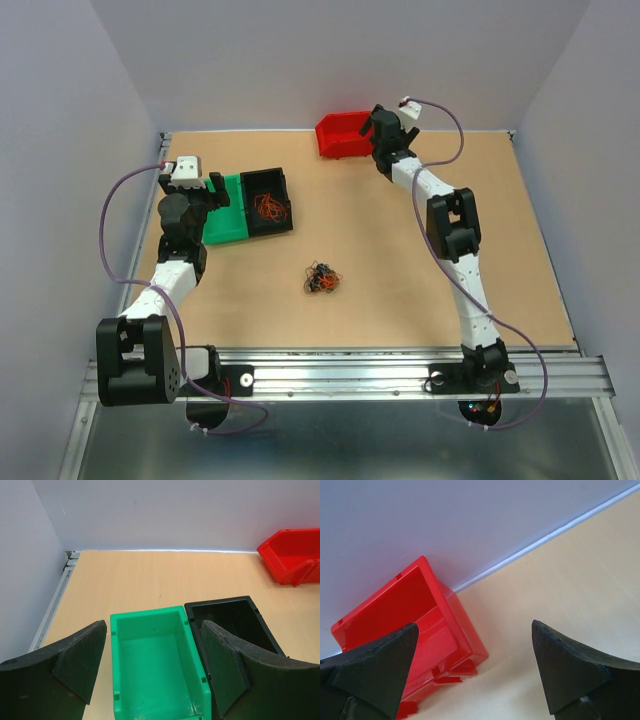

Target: Untangle the cables

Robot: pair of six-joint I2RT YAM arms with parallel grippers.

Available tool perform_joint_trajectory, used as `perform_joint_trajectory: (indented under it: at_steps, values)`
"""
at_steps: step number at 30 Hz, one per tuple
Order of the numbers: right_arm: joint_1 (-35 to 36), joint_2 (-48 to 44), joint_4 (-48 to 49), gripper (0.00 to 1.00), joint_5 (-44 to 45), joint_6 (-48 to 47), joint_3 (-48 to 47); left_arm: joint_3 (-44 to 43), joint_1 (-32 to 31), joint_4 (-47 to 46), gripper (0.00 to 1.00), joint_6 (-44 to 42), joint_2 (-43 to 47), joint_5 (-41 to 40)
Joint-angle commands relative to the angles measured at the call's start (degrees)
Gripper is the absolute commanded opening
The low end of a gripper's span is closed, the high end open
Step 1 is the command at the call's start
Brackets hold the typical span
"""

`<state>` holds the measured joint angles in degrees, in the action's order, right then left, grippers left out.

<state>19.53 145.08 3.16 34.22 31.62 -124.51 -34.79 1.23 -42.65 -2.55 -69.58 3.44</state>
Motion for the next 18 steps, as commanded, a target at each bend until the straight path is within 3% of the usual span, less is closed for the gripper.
perform_joint_trajectory:
  at_steps: [1, 5, 12, 16, 18]
  values:
    - [-0.28, 2.48, 2.03, 1.0, 0.24, -1.73, -6.27, -0.9, 0.26, -3.93, 0.88, -0.62, 1.47, 0.95]
    - [-0.63, 4.33, 2.03, 0.99, -1.43, -0.86, -8.03, -0.99, 0.26, -3.93, 0.88, -0.7, 1.2, 0.95]
    - [-0.63, 6.36, 2.03, 0.87, -4.42, 0.46, -7.77, -0.64, 0.26, -3.93, 0.88, -0.62, 1.82, 1.21]
    - [-0.63, 4.96, 2.12, 0.63, -4.6, 0.12, -6.36, -0.72, 0.26, -4.02, 0.88, -0.71, 1.73, 1.22]
    - [-0.63, 3.21, 2.12, 0.46, -5.21, -1.11, -5.05, -0.81, 0.26, -4.02, 0.88, -0.71, 1.64, 1.22]
